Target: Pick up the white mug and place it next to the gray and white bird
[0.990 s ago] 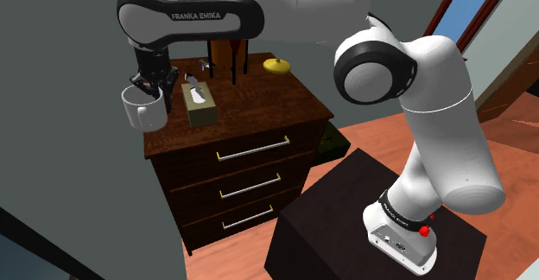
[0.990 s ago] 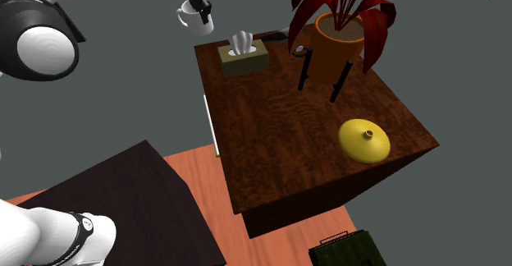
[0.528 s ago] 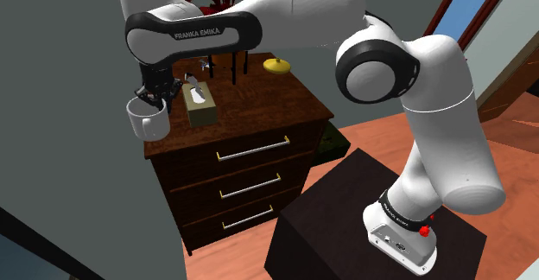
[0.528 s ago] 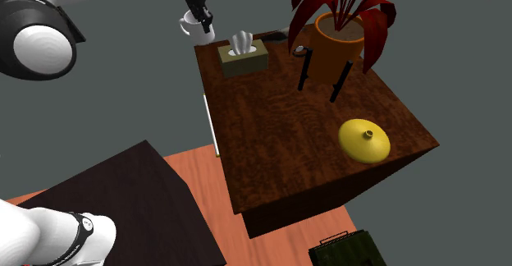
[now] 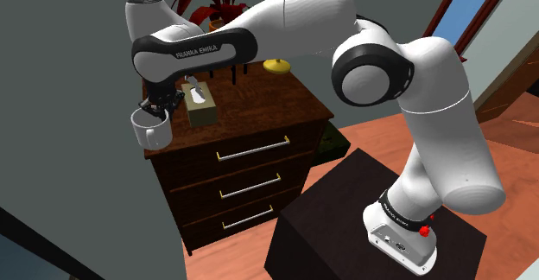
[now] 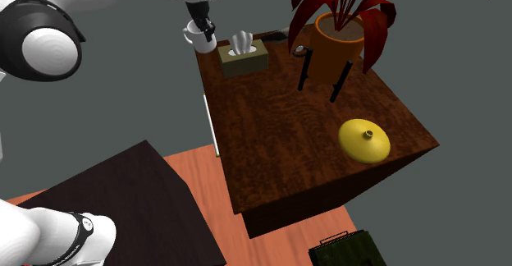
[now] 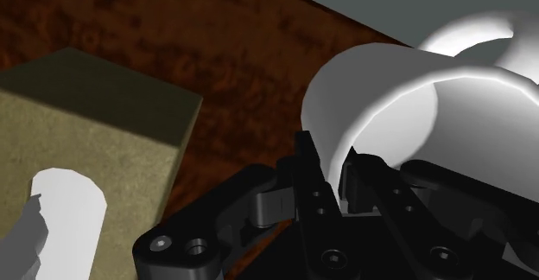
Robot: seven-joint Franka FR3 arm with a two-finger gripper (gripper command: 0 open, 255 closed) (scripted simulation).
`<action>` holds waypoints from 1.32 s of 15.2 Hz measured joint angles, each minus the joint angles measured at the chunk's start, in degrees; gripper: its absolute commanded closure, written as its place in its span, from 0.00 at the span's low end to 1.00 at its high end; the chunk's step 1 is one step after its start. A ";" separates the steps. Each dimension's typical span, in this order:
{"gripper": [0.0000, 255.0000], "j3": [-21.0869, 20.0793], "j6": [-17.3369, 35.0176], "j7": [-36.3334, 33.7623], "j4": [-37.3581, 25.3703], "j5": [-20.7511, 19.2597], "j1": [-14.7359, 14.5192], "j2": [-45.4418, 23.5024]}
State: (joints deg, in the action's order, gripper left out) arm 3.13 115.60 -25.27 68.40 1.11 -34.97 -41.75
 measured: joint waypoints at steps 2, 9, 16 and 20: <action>1.00 0.00 0.26 -0.01 0.18 0.00 -0.01 -0.06; 0.00 -0.01 0.36 -0.02 0.25 0.00 -0.02 -0.04; 0.00 0.06 -2.24 0.13 -0.31 -0.05 0.06 2.02; 0.00 0.06 -4.91 -0.03 -2.42 -0.10 -0.06 2.62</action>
State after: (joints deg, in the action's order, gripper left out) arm 3.19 110.69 -25.30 65.98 1.01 -35.03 -39.14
